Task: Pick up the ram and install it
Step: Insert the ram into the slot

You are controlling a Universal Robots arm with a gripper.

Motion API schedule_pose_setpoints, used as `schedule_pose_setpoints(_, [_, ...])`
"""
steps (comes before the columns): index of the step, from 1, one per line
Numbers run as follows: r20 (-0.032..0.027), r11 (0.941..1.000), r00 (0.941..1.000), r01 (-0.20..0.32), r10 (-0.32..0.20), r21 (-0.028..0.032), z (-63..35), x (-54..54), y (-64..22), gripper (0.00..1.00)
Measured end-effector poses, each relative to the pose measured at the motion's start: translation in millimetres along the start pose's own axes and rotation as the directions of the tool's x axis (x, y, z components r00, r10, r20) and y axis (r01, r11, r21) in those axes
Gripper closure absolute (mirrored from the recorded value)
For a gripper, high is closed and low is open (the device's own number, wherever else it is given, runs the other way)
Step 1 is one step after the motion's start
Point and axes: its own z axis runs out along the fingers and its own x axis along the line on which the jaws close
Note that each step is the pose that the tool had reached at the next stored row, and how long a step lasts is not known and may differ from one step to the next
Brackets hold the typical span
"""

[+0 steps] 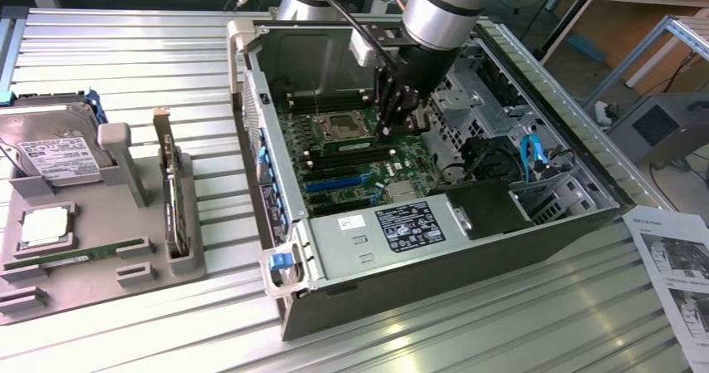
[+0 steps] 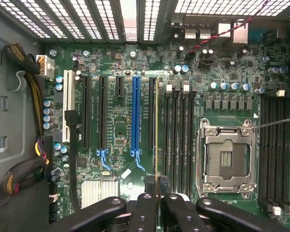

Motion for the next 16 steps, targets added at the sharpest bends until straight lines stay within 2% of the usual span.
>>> schedule_pose_setpoints(3, [0.0002, 1.0, 1.0, 0.0, 0.0, 0.0001, 0.2, 0.0, 0.0, 0.87])
schedule_pose_setpoints(7, [0.0002, 1.0, 1.0, 0.0, 0.0, 0.0001, 6.4, -2.0, -0.3, 0.87])
schedule_pose_setpoints(16, [0.0006, 1.0, 1.0, 0.0, 0.0, 0.0001, 9.5, -5.8, -0.7, 0.87])
